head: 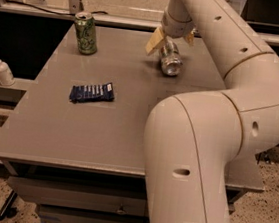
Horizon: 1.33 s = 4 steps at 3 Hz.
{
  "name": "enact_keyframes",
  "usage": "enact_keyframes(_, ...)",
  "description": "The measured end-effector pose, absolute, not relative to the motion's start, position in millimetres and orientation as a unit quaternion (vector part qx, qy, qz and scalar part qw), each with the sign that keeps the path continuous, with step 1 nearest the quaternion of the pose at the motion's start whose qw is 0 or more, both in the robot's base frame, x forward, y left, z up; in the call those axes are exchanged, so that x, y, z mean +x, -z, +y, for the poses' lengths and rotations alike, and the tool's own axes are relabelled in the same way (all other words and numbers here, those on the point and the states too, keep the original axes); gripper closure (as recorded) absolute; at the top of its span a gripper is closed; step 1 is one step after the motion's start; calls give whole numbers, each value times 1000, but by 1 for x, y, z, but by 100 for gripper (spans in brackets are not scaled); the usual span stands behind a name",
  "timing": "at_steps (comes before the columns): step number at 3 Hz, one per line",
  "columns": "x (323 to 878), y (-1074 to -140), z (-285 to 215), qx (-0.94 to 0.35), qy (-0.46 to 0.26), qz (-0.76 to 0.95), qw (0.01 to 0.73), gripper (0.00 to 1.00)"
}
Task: Place 7up can upright
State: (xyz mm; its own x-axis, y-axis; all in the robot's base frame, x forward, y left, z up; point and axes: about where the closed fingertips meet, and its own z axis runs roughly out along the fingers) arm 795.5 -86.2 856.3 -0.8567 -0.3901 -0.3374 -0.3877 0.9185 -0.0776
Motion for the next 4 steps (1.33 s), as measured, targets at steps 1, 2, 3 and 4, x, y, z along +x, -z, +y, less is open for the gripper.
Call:
enact_keyframes(1,796,-850,-83,-192,2,967,168,38)
enact_keyframes(2,796,-849,-82,-187,0,968,167,62)
enact_keyframes(3,802,-867,-80,-195,-6,961,197,86)
enact_keyframes(4,807,-892,-77,-209,-23,946,246,100)
